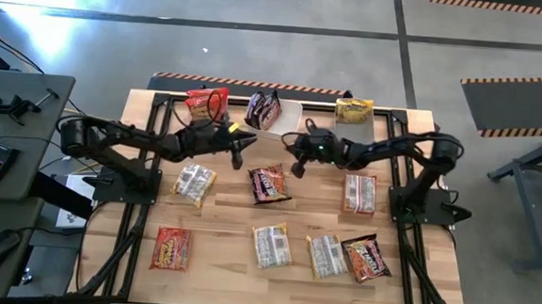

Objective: Sort Maruchan noodles
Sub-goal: Adjust the white bin

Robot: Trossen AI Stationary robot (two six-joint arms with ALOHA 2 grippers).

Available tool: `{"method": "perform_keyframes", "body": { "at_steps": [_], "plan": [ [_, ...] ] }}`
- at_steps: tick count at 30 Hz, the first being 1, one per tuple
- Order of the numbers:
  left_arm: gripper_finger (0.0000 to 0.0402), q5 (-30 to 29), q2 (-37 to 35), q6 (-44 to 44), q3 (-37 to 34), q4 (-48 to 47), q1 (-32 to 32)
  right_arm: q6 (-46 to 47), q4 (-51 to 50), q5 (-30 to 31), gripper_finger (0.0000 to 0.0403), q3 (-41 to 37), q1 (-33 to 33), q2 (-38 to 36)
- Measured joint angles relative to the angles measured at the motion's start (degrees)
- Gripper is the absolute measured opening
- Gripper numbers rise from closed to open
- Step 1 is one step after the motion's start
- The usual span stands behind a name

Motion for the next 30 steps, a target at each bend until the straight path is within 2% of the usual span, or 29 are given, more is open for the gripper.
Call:
{"method": "perform_keyframes", "body": {
  "at_steps": [6,10,20,30],
  "plan": [
    [0.0057,-0.24,-0.02,0.41,-0.15,0.11,-0.78,-0.12,-3.75,0.17,0.0,5.82,-2.15,5.79],
    [0.0057,-0.28,-0.02,1.73,-0.16,-3.61,-0.79,0.94,-5.57,0.62,0.0,8.25,-4.14,7.06],
    [0.0057,-2.53,-0.01,2.72,-0.16,-6.46,-0.79,1.41,-6.65,1.41,0.0,8.83,-7.43,7.09],
    [0.0057,-3.21,-0.02,2.89,-0.16,-6.89,-0.79,0.07,-6.37,-0.05,0.0,8.83,-7.82,7.09]
  ]
}}
